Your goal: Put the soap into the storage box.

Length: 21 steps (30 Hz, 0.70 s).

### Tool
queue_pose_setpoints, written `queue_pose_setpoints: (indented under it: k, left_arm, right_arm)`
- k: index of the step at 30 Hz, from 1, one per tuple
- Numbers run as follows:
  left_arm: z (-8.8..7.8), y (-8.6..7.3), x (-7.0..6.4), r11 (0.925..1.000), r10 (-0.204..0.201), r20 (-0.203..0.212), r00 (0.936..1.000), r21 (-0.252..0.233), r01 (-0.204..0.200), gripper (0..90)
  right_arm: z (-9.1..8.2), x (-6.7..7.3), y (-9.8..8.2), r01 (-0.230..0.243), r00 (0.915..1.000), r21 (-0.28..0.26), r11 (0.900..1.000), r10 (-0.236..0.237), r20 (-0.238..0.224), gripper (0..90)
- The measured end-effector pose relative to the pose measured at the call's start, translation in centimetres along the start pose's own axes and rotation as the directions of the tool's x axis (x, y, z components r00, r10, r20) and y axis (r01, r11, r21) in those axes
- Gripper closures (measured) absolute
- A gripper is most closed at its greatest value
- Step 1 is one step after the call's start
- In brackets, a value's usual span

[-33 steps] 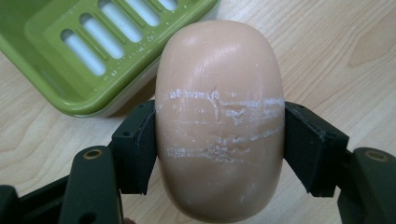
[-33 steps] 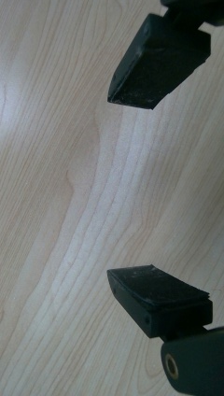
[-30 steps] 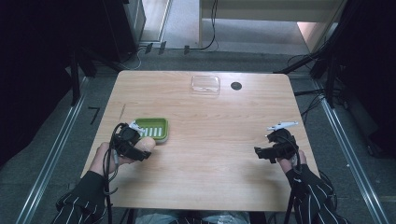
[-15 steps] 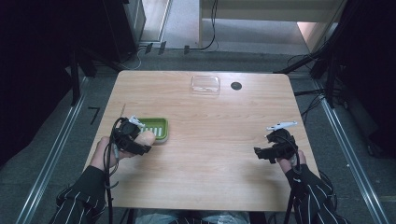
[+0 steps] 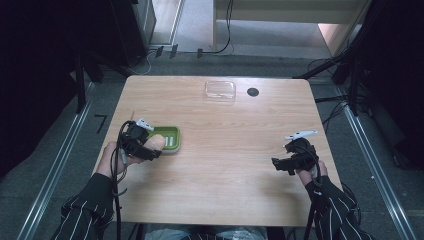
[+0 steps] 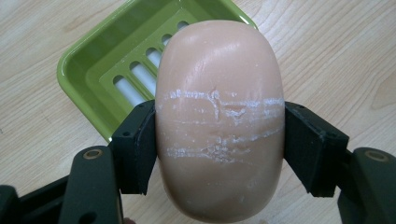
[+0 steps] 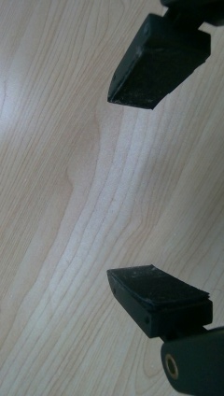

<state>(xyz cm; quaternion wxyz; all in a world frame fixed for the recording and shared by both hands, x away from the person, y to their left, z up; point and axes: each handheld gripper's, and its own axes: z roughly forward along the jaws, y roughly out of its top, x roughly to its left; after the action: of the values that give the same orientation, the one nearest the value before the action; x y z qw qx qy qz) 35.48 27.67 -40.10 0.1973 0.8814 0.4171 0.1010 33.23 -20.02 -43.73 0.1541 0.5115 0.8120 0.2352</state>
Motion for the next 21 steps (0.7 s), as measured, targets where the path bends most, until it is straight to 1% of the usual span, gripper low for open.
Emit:
queue_pose_setpoints:
  k: [10, 11, 12, 16, 19, 21]
  left_arm:
    - [-0.1, 0.2, 0.0, 0.9999, 0.007, -0.001, 1.0, -0.012, -0.007, 33.8]
    - [-0.1, 0.3, 0.1, 0.9999, 0.013, -0.006, 0.9999, -0.01, -0.013, 33.8]
    - [0.0, 0.6, 0.3, 0.9999, 0.006, -0.013, 0.9999, -0.013, -0.007, 33.7]
    - [0.2, 1.0, 0.6, 0.9999, 0.004, -0.015, 0.9999, -0.015, -0.004, 33.8]
    - [0.2, 1.2, 0.7, 0.9998, 0.013, -0.013, 0.9998, -0.016, -0.013, 33.7]
    - [0.2, 1.5, 0.8, 0.9996, 0.011, -0.012, 0.9999, -0.025, -0.012, 33.7]
  right_arm:
    - [0.0, 0.0, 0.0, -0.001, 1.0, 0.001, 1.0, 0.001, -0.001, 14.1]
    - [0.1, 0.0, 0.0, 0.001, 1.0, 0.001, 1.0, -0.001, -0.002, 14.1]
    - [0.1, 0.1, 0.0, 0.003, 1.0, 0.003, 1.0, -0.003, -0.001, 14.1]
    - [0.1, 0.1, 0.1, 0.006, 1.0, 0.004, 1.0, -0.006, -0.003, 14.1]
    - [0.1, 0.1, 0.1, 0.005, 1.0, 0.006, 1.0, -0.005, -0.004, 14.1]
    - [0.2, 0.0, 0.0, 0.001, 1.0, 0.006, 1.0, -0.001, -0.002, 14.1]
